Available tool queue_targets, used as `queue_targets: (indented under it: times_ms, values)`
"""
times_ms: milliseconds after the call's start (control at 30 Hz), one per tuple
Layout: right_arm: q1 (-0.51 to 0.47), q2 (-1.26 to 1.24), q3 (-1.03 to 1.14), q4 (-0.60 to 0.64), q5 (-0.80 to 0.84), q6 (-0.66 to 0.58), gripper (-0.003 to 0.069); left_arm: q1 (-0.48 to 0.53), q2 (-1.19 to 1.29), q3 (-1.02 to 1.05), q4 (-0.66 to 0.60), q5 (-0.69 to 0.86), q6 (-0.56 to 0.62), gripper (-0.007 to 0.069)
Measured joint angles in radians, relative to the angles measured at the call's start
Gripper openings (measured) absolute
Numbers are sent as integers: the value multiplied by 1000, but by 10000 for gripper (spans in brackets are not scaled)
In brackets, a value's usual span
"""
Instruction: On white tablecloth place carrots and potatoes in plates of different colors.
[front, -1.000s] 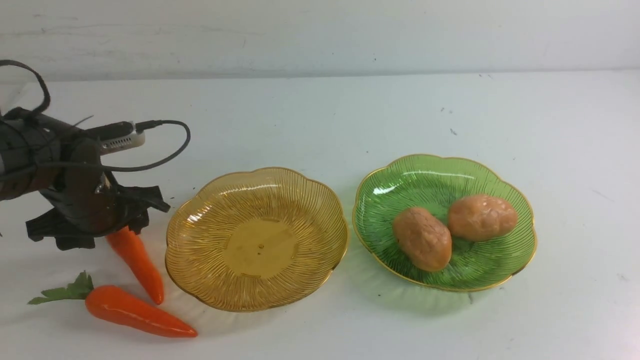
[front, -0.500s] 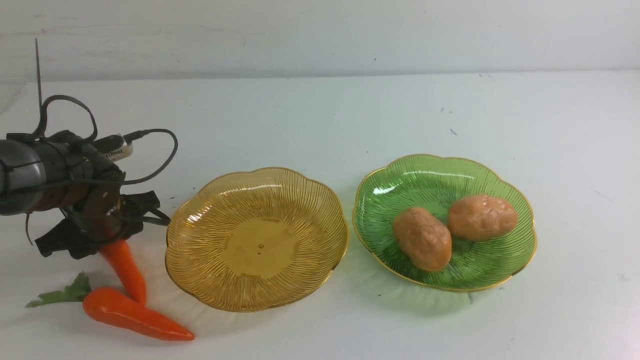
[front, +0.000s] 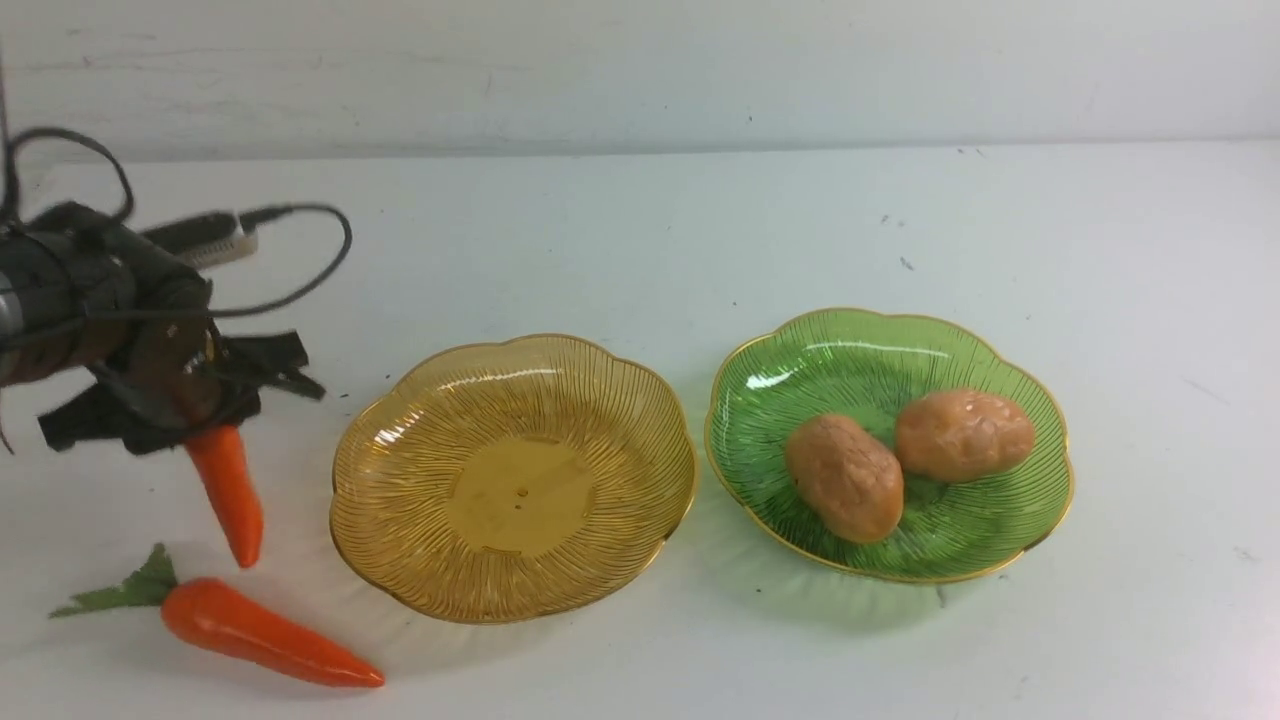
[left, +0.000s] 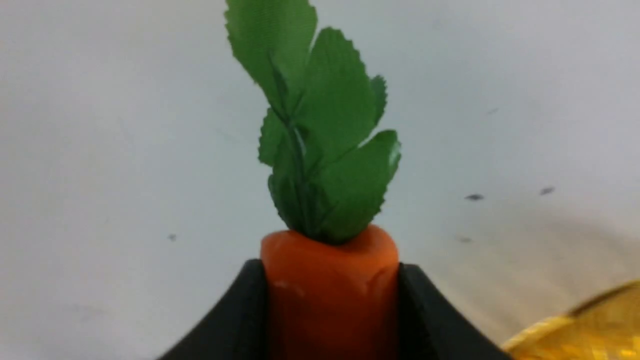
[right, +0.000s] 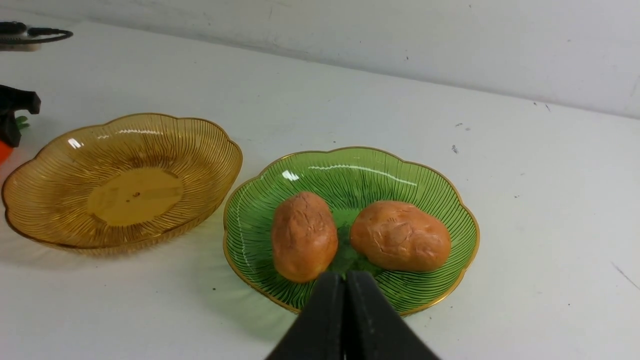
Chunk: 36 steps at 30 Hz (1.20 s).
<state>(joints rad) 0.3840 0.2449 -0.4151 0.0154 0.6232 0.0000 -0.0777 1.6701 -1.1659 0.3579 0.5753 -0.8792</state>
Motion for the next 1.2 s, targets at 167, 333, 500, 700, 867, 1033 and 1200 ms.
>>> queue_targets:
  times_ms: [167, 333, 500, 700, 867, 1033, 1200]
  values:
    - [0, 0, 0, 0, 0, 0, -15, -77, -75, -25, -229, -26, 209, 239]
    - [0, 0, 0, 0, 0, 0, -15, -220, -20, -26, -428, -109, 425, 239]
    - [0, 0, 0, 0, 0, 0, -15, -295, 95, -40, -561, -161, 453, 272]
    - [0, 0, 0, 7, 8, 0, -15, -295, 126, -41, -593, -194, 452, 374]
    - [0, 0, 0, 8, 12, 0, -15, -295, 99, -46, -610, -172, 444, 523]
    - [0, 0, 0, 8, 28, 0, -15, -249, -30, -79, -589, -18, 488, 375]
    - [0, 0, 0, 8, 29, 0, -15, -109, -266, -93, -483, 272, 638, 19]
